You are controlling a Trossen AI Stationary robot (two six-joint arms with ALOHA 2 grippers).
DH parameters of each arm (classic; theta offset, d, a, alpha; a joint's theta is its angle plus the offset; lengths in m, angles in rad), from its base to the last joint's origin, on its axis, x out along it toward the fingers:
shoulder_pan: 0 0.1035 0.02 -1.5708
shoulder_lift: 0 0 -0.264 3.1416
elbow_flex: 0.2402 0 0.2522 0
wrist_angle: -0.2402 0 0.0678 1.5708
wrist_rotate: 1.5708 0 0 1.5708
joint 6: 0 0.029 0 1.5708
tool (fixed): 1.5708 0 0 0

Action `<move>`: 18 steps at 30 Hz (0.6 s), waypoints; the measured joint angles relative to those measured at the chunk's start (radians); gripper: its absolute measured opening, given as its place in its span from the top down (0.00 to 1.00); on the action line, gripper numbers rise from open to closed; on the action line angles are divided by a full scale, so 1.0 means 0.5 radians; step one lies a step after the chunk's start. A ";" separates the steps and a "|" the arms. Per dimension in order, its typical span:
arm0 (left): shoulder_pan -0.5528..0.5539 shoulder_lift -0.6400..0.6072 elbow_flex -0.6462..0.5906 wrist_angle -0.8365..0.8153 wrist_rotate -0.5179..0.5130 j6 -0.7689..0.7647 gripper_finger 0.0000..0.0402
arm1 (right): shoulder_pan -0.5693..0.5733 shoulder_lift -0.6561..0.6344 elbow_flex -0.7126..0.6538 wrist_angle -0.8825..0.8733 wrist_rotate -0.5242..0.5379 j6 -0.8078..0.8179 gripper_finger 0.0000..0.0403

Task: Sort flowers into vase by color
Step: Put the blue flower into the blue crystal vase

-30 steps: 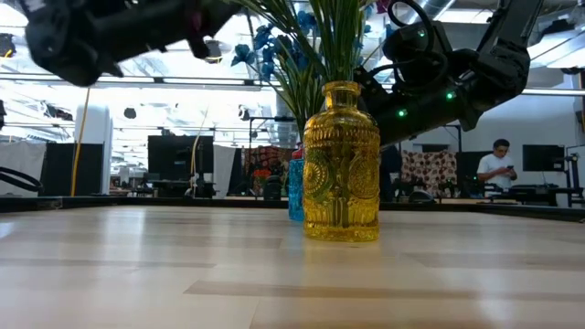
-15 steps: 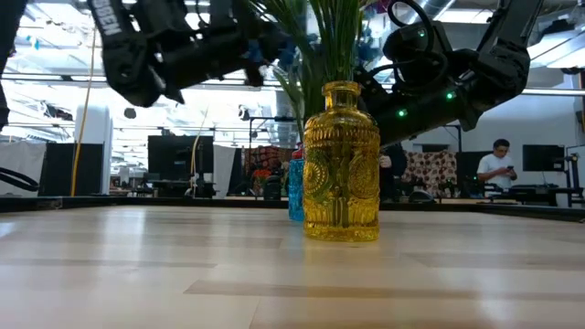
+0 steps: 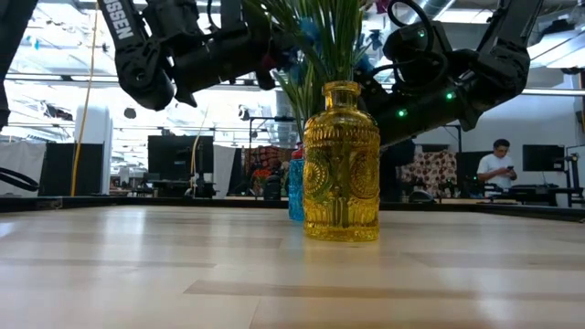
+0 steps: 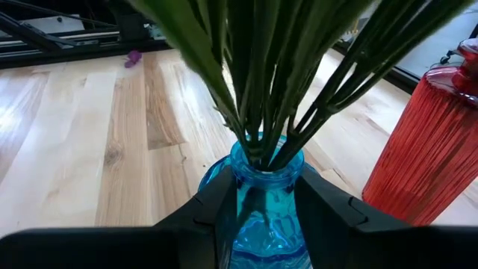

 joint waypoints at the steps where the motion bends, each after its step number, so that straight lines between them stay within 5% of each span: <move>1: 0.000 0.011 -0.005 0.005 0.000 0.016 1.00 | 0.000 0.000 0.000 0.000 0.000 0.000 0.63; 18: 0.031 0.121 0.001 -0.002 0.008 0.096 1.00 | -0.001 0.000 0.000 -0.004 0.000 0.000 0.63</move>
